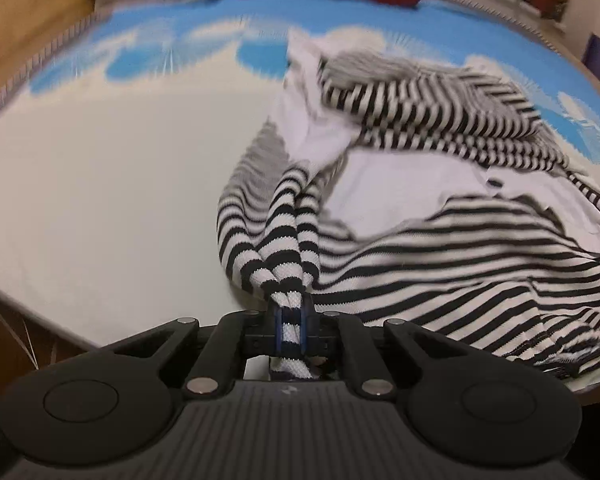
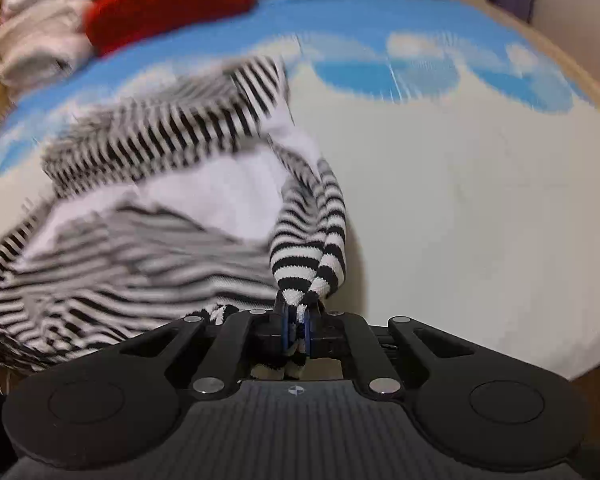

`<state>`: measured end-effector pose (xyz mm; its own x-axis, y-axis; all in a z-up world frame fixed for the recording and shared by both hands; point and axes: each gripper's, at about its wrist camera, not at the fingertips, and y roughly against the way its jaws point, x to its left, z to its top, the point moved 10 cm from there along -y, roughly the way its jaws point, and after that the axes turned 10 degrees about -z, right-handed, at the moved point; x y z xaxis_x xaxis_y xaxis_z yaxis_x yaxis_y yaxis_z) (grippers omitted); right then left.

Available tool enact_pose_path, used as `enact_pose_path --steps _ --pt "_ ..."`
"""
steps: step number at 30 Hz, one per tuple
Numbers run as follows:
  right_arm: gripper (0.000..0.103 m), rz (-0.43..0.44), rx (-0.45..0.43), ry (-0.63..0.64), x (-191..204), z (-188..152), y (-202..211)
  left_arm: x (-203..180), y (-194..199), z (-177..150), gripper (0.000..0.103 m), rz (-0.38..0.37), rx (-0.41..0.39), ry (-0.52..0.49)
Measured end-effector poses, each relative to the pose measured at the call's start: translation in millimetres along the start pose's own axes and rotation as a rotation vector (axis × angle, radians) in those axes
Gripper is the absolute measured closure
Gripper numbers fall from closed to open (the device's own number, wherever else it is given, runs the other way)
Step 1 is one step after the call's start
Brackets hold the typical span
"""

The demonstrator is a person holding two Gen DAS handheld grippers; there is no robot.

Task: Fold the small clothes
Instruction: 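Grasp the striped hem with both grippers and lift it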

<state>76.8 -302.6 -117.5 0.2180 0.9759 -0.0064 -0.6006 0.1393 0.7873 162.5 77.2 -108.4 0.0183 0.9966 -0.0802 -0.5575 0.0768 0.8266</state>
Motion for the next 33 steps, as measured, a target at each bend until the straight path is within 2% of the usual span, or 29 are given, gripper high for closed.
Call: enact_pose_path --steps 4,10,14,18,22,24,26,28,29,30,31,33 --pt "0.098 0.056 -0.118 -0.034 -6.5 25.8 37.2 -6.1 32.2 18.4 0.096 -0.045 -0.108 0.023" --pt "0.098 0.148 -0.219 -0.094 -26.9 43.4 105.2 -9.0 96.7 41.9 0.096 -0.152 -0.226 0.081" --pt "0.098 0.201 -0.272 -0.125 -45.8 43.4 158.6 -5.5 140.4 35.1 0.096 -0.231 -0.236 0.086" --pt "0.098 0.242 -0.283 -0.162 -57.4 48.7 180.6 -3.5 148.4 31.5 0.096 -0.28 -0.167 0.057" --pt "0.098 0.223 -0.245 -0.136 -49.4 71.3 150.4 1.9 116.0 67.1 0.096 -0.317 -0.126 0.06" --pt "0.098 0.198 -0.213 -0.108 -41.3 85.5 125.3 8.4 80.4 91.3 0.095 -0.321 -0.079 0.087" --pt "0.098 0.18 -0.155 -0.135 -37.1 108.4 84.4 13.4 35.0 118.9 0.095 -0.344 -0.019 0.128" --pt "0.096 0.162 -0.082 -0.181 -34.3 133.6 32.8 22.1 -6.7 141.4 0.086 -0.355 0.013 0.178" --pt "0.091 0.142 -0.051 -0.191 -33.9 142.6 8.9 28.1 -26.0 151.3 0.083 -0.369 0.016 0.222" --pt "0.089 0.111 -0.018 -0.2 -35.1 148.6 -15.3 34.3 -41.1 156.6 0.072 -0.395 0.023 0.274" --pt "0.087 0.076 0.015 -0.217 -39.0 151.1 -36.6 39.5 -52.1 157.2 0.066 -0.43 0.048 0.341" --pt "0.083 0.052 0.048 -0.27 -46.2 147.4 -60.3 49.3 -57.5 158.3 0.063 -0.464 0.079 0.454"
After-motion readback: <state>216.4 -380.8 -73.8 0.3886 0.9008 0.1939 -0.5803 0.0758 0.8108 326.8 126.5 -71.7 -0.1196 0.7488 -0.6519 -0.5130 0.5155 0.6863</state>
